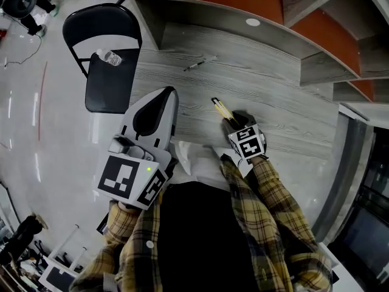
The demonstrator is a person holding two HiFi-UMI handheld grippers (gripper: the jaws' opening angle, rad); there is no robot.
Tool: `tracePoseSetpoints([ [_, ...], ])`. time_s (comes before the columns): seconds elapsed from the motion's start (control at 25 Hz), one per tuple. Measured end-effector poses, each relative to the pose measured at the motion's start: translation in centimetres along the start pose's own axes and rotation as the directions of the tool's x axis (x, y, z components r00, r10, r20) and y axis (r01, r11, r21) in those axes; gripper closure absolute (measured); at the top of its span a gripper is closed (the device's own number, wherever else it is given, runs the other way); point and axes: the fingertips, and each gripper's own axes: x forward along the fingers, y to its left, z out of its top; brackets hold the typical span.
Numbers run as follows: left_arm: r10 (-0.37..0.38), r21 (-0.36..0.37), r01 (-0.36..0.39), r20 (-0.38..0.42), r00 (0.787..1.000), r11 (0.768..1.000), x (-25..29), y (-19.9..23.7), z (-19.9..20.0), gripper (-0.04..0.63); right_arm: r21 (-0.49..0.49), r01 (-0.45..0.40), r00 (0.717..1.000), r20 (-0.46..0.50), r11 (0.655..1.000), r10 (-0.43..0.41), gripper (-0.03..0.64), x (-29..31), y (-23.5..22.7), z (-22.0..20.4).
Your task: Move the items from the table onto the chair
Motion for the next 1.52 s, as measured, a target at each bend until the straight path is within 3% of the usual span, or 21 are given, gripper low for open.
tracePoseSetpoints([
  [0.24, 0.014, -0.013, -0.014, 0.011, 1.000, 1.000, -0.6, 1.0, 0.1, 0.592, -0.046, 0.012, 0.999, -0.033, 0.999, -0.014, 0.488, 0.3, 0.5, 0.2],
  [0.44, 0.023, -0.018, -0.023, 0.024, 0.999, 1.000, -1.1, 1.6, 0.3, 0.592, 0.027, 0.013, 0.999, -0.038, 1.000, -0.012, 0.489, 0.1, 0.4, 0.2],
  [0.64, 0.044, -0.027, -0.043, 0.034, 0.998, 0.999, -2.0, 3.5, 0.6, 0.592, 0.100, -0.016, 1.000, 0.021, 0.995, 0.014, 0.491, -0.3, 2.0, 2.5],
  [0.88, 0.088, -0.046, -0.086, 0.039, 0.995, 0.995, -4.5, 7.8, 1.5, 0.592, 0.117, -0.064, 0.994, 0.099, 0.991, 0.053, 0.491, -0.3, 6.1, 9.2],
  [1.12, 0.127, -0.064, -0.124, 0.047, 0.991, 0.990, -8.1, 14.0, 2.0, 0.592, 0.051, -0.098, 0.982, 0.165, 0.994, 0.088, 0.491, 1.1, 12.1, 17.1],
  [1.52, 0.250, -0.112, -0.245, 0.028, 0.968, 0.963, -16.5, 27.0, 1.9, 0.592, 0.024, -0.270, 0.944, 0.203, 0.963, 0.260, 0.491, 8.4, 26.8, 28.6],
])
